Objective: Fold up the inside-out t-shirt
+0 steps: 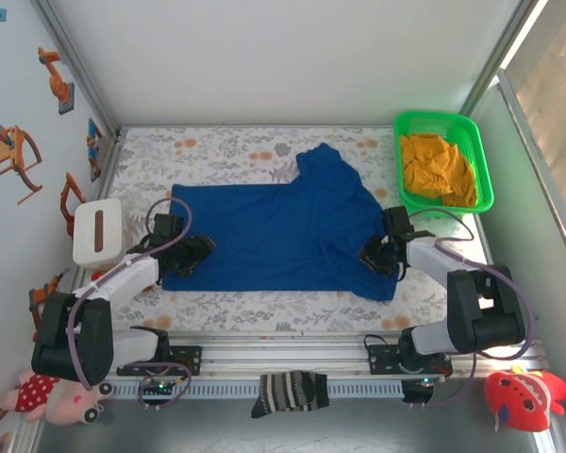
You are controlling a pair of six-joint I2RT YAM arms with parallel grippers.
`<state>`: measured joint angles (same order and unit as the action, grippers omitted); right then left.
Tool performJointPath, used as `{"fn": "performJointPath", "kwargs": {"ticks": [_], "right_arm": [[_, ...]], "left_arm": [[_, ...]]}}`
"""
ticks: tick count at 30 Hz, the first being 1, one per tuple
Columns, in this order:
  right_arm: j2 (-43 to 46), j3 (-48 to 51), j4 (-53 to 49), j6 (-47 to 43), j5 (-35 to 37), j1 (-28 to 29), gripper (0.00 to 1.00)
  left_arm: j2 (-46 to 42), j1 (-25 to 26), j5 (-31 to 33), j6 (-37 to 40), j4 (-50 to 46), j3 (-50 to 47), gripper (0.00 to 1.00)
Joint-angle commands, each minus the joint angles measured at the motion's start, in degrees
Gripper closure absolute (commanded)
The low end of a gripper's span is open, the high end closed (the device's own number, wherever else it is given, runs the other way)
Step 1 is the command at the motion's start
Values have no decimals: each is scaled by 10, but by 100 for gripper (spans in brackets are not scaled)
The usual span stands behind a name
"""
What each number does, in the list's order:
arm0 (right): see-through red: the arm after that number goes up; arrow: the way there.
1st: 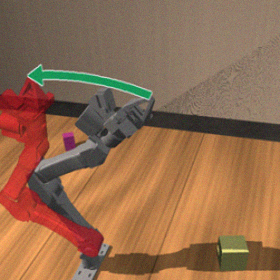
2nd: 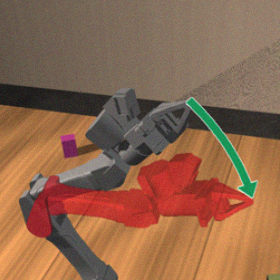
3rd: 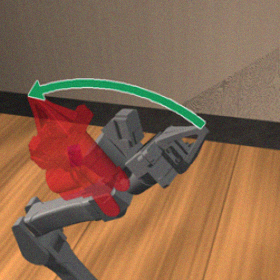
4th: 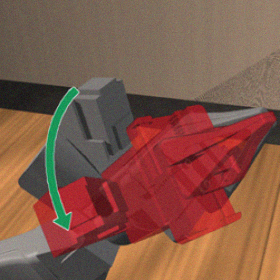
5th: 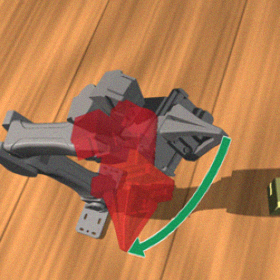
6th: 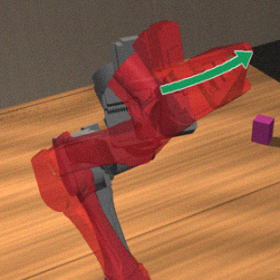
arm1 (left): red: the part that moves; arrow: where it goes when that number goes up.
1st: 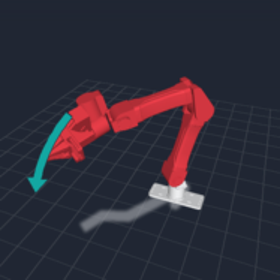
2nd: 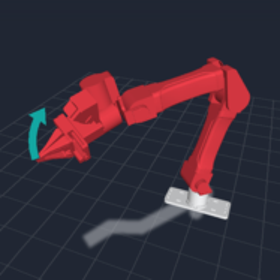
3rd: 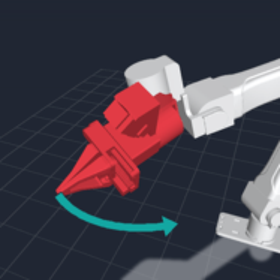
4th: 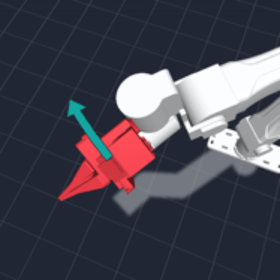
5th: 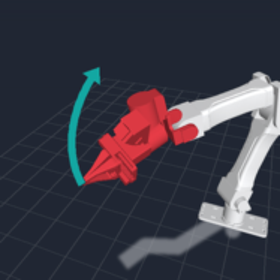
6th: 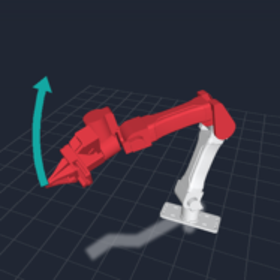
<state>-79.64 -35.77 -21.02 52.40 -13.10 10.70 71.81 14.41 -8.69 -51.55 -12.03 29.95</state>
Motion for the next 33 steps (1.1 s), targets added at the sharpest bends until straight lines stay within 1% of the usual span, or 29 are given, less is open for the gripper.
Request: {"fn": "performJointPath", "kwargs": {"ticks": [1,4,8,10,14,18,23,29,33], "right_arm": [[25,18,-42,39,48,1,71],[41,32,-53,46,54,1,71],[76,32,-52,36,35,1,71],[97,10,-83,12,41,0,70],[140,-39,-176,-54,86,1,65],[167,-41,-231,-83,110,1,60],[195,1,-243,-83,114,0,59],[192,34,-233,-85,109,0,58],[185,45,-222,-84,103,0,59]], "left_arm": [[6,8,10,-32,8,-20,34],[-5,9,23,-47,-7,-37,34],[-37,10,41,-49,-23,-53,34],[-50,10,46,-39,-36,-46,34],[-67,11,52,-11,-73,-17,33],[-80,11,46,-2,-89,-8,33],[-96,11,32,-3,-89,-15,33],[-113,10,31,-7,-88,-32,33],[-109,10,33,-10,-77,-46,33]]}}
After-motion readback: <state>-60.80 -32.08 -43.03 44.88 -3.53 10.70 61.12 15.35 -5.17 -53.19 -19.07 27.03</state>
